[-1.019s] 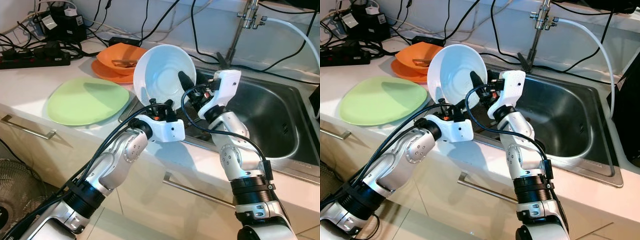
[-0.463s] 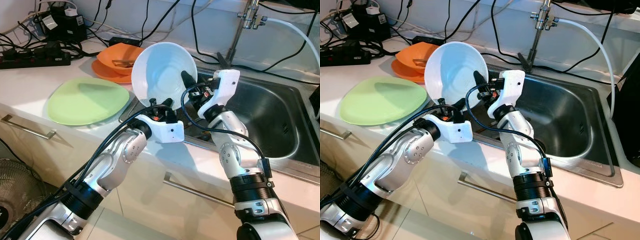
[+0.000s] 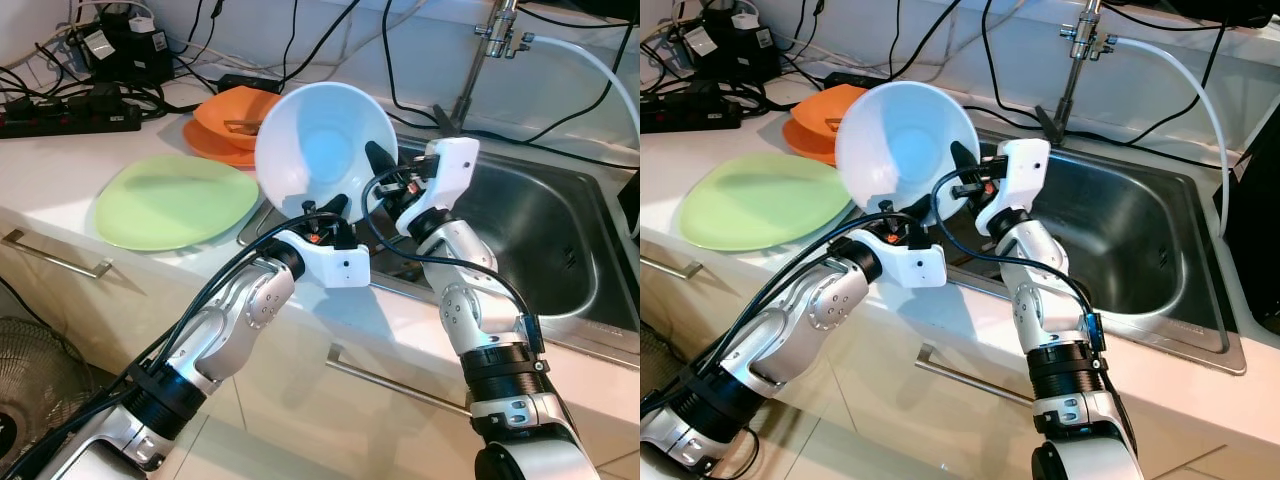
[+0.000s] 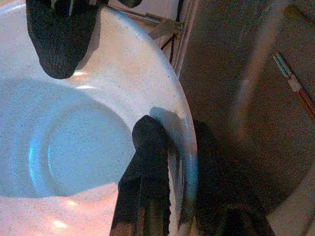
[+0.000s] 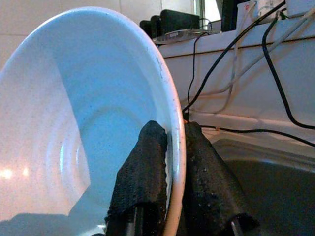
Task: Kitchen organization
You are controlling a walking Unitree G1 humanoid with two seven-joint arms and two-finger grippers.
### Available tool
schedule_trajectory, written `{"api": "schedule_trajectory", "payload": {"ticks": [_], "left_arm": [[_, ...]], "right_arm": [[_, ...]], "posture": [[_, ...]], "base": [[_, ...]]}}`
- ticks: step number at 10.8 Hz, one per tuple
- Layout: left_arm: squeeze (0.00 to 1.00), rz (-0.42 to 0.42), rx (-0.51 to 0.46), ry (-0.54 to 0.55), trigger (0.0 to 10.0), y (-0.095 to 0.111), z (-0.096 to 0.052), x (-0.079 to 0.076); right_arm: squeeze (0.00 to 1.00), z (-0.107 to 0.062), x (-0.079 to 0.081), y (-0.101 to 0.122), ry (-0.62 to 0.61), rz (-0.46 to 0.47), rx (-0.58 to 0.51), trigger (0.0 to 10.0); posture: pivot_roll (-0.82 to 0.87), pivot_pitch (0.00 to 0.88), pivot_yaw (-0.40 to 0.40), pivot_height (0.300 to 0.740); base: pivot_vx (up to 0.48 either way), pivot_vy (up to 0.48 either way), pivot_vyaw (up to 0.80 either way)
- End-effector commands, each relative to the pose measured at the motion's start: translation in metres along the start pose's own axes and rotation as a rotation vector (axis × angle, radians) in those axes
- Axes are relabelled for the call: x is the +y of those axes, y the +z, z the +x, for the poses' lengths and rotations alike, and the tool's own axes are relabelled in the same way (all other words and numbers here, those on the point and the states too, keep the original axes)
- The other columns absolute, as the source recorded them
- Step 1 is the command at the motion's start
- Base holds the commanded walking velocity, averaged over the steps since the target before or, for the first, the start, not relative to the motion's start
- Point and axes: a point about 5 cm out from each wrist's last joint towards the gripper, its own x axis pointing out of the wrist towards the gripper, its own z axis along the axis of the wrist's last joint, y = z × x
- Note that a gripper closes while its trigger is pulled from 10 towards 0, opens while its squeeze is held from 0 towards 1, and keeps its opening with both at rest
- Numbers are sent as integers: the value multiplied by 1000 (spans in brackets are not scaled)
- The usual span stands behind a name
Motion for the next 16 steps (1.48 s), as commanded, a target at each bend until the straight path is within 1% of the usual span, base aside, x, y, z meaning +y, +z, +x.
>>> {"api": "schedule_trajectory", "payload": {"ticks": [1,3,4,5,6,8,9,10,11,12,13,14,15,16], "left_arm": [[1000,7,-10,64,10000,2,0,15],[1000,1,-17,90,10000,3,0,19],[1000,-5,-33,114,10000,6,0,21],[937,-53,-60,131,10000,10,0,23],[0,-72,-72,141,10000,13,0,23],[0,-146,-91,138,10000,15,0,21],[0,-209,-93,133,10000,15,0,18],[0,-341,-103,127,10000,16,0,13],[0,-488,-89,106,10000,15,0,7],[0,-562,-75,97,10000,14,0,4],[0,-749,-33,80,10000,8,-1,-1],[0,-858,-9,49,10000,6,-2,-7],[0,-1042,27,16,10000,2,-4,-15],[0,-1147,60,0,10000,-1,-4,-17]], "right_arm": [[0,1,4,-4,33,-13,30,0],[0,0,3,-6,23,-13,38,0],[0,1,-4,-8,-40,-16,50,0],[0,2,-15,-10,-139,-16,68,0],[0,3,-20,-11,-185,-16,74,0],[0,4,-38,-8,-336,-10,60,0],[0,4,-46,-8,-398,-18,63,0],[0,2,-57,-9,-468,-53,75,0],[0,-1,-66,-12,-511,-145,110,0],[0,-4,-70,-14,-529,-192,131,431],[0,-11,-85,-18,-594,-295,166,10000],[0,-14,-90,-21,-610,-336,195,10000],[0,-18,-97,-27,-614,-406,247,10000],[0,-23,-100,-34,-604,-459,289,10000]], "posture": [[237,0,-64,740],[239,0,-66,740],[238,0,-66,740],[240,0,-66,740],[242,0,-67,740],[241,0,-66,740],[241,0,-66,740],[243,0,-67,740],[248,0,-70,740],[249,0,-71,740],[252,0,-74,740],[251,0,-74,740],[252,0,-74,740],[257,0,-75,740]], "base": [[0,0,0],[0,0,0],[0,0,0],[0,0,0],[0,0,0],[0,0,0],[0,0,0],[0,0,0],[0,0,0],[0,0,0],[0,0,0],[0,0,0],[0,0,0],[0,0,0]]}}
